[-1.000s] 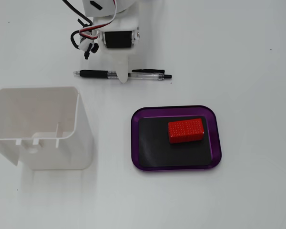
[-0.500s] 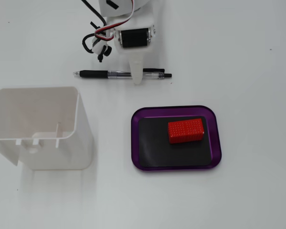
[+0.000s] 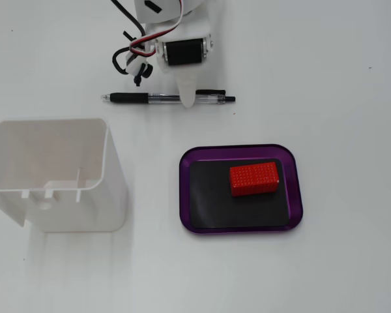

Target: Pick up the pen and put it in the pen holder.

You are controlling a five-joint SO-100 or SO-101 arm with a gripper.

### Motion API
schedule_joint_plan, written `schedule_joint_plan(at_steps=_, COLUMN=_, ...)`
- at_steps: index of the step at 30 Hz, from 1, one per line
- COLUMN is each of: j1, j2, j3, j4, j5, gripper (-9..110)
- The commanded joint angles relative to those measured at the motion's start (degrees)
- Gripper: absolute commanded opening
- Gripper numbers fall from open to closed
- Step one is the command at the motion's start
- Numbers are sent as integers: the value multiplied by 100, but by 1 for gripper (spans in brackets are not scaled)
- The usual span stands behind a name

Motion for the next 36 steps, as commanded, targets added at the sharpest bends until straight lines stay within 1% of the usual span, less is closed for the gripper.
schedule_joint_plan(at_steps=1, j1=229, j2=0, j3=9, j4=-9, j5=-237, gripper=5)
schedule_joint_plan(at_steps=5, j1=510, j2=0, j3=18, j4=35, j5=-501, gripper=-1)
schedule_joint_plan(at_steps=13, j1=466, j2=97, j3=9, j4=299, j5=-545, gripper=-1)
schedule_joint_plan(at_steps=20, j1=492, j2=123, j3=-141, j4=835, j5=-483, gripper=-1)
schedule_joint_plan(at_steps=24, j1=527, j2=633, j3=-589, j4=1310, j5=-431, gripper=-1)
schedule_joint_plan(at_steps=30, j1=527, j2=1995, j3=-1811, j4=2426, j5=-18, gripper=-1)
schedule_joint_plan(at_steps=33, j1=527, j2=2487, j3=-2672, j4=2865, j5=475, gripper=-1)
schedule_joint_plan(at_steps=36, j1=466, j2=2698, j3=-3322, j4=2936, j5=1195, gripper=-1)
